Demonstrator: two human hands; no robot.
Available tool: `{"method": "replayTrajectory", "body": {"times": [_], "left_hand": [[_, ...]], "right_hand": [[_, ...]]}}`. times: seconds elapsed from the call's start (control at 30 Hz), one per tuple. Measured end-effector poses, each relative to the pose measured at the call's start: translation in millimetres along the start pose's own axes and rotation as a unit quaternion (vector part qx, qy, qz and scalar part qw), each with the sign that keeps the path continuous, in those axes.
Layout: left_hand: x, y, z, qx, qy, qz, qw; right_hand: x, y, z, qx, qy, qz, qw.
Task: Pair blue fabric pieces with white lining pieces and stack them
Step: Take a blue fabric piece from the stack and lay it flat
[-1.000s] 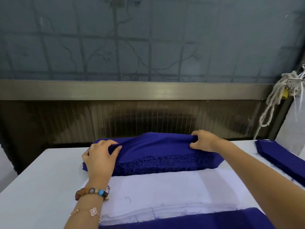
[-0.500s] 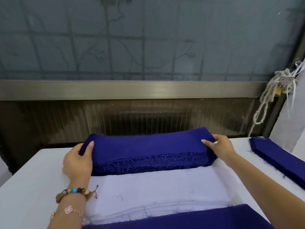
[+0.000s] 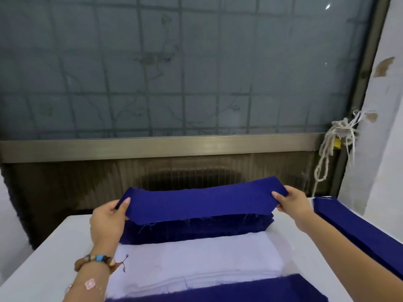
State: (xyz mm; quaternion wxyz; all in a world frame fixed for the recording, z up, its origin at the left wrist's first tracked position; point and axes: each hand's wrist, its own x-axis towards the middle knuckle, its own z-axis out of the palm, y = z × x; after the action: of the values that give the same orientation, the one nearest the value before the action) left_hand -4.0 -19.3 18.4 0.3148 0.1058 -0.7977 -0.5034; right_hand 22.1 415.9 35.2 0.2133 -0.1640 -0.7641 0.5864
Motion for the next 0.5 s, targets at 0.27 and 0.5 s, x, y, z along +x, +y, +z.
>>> {"method": "replayTrajectory", "body": {"times": [0.27,0.5], "left_hand": [[-70,-4,-58,0.024,-0.028,-0.001,0.999],[-118,-12,-97,0.049,-0.044,-0.028,0.997]], "right_hand": [[-68,13,-41,-0.071,-0.037,0.001,0.997],[-132,41,-57,-0.113,-0.073,0.006,0.991]]}}
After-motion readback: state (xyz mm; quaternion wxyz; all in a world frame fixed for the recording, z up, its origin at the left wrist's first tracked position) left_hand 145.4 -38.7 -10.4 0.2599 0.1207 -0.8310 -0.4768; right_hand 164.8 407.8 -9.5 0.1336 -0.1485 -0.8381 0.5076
